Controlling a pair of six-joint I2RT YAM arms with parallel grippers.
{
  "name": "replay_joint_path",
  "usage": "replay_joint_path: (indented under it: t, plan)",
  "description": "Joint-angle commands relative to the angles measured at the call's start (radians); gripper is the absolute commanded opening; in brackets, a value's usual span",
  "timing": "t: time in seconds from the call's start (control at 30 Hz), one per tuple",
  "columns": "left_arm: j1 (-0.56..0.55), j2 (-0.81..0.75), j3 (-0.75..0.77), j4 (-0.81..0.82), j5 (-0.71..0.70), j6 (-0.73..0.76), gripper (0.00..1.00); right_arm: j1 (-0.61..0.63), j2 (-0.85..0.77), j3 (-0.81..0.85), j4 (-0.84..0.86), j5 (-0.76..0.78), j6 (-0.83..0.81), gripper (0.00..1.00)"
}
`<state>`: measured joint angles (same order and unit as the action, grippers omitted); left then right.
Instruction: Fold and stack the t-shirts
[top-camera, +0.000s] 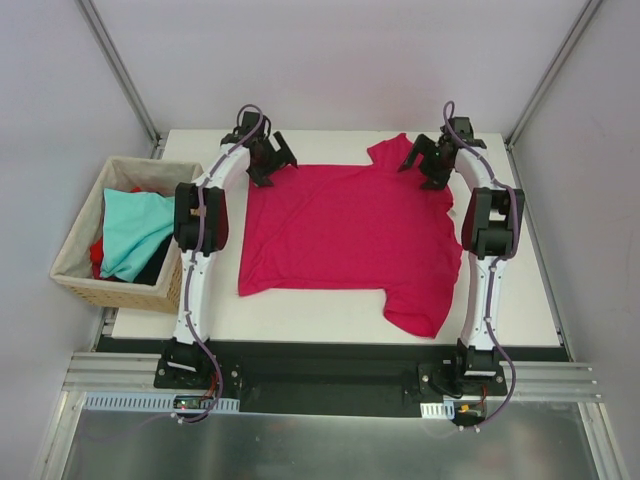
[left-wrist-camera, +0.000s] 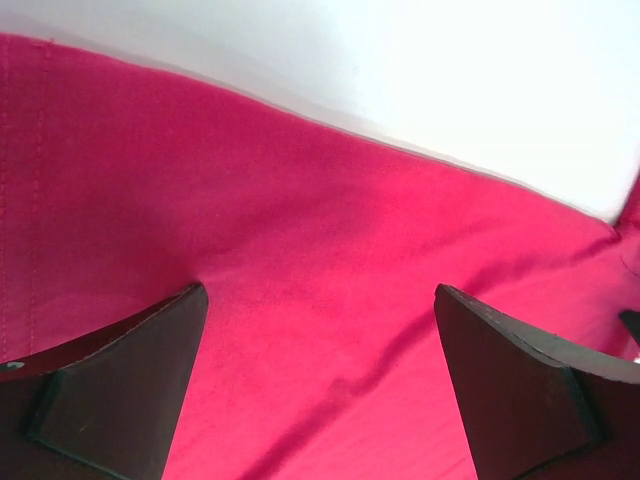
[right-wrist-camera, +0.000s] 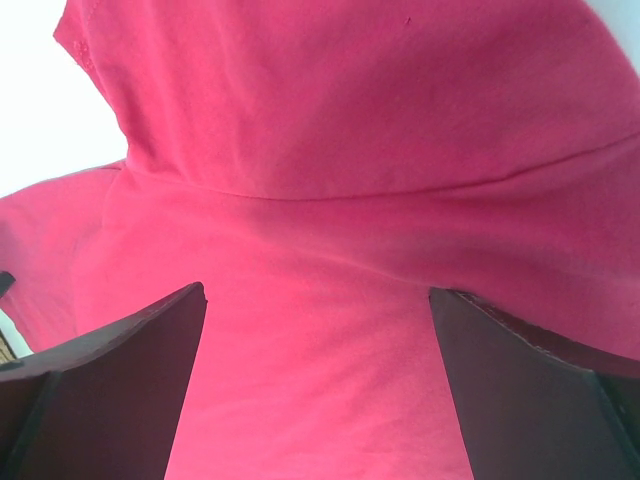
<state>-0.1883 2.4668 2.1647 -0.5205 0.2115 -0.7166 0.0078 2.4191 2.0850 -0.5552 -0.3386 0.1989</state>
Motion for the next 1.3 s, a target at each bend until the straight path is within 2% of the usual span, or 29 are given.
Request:
replay_joint_path:
  t: [0.0, 0.27, 0.5, 0.77, 0.87, 0.97, 1.0, 1.03, 1.13, 1.17, 1.27]
  plan:
    - [0.003, 0.093, 0.044, 0.028, 0.058, -0.026, 0.99, -0.028, 0.06, 0.07, 0.031, 0.006, -0.006, 1.0]
    - [0.015, 0.179, 0.126, 0.074, 0.083, -0.083, 0.99, -0.038, 0.069, 0.06, 0.149, -0.023, 0.04, 1.0]
    - [0.021, 0.173, 0.156, 0.126, 0.095, -0.069, 0.99, -0.046, 0.08, 0.112, 0.17, -0.056, 0.036, 1.0]
    - [0.032, -0.044, 0.158, 0.128, 0.078, 0.074, 0.99, -0.048, -0.124, 0.13, 0.198, -0.145, -0.009, 1.0]
    - [0.03, -0.179, 0.152, 0.128, 0.104, 0.143, 0.99, -0.048, -0.285, 0.101, 0.195, -0.209, -0.022, 1.0]
    - [0.029, -0.359, 0.055, 0.125, 0.114, 0.169, 0.99, -0.045, -0.493, -0.055, 0.196, -0.24, -0.024, 1.0]
    - [0.026, -0.411, -0.053, 0.125, 0.106, 0.163, 0.99, -0.045, -0.625, -0.119, 0.21, -0.232, -0.024, 1.0]
    - [0.023, -0.525, -0.121, 0.126, 0.097, 0.163, 0.99, -0.043, -0.685, -0.278, 0.21, -0.197, -0.021, 1.0]
    - [-0.026, -0.745, -0.423, 0.125, 0.0, 0.175, 0.99, -0.043, -0.921, -0.504, 0.178, -0.133, -0.026, 1.0]
    - [-0.064, -0.791, -0.556, 0.125, -0.048, 0.18, 0.99, -0.042, -0.983, -0.643, 0.155, -0.117, -0.024, 1.0]
    - [-0.163, -0.96, -0.794, 0.123, -0.112, 0.161, 0.99, -0.028, -1.161, -0.843, 0.079, -0.105, -0.021, 1.0]
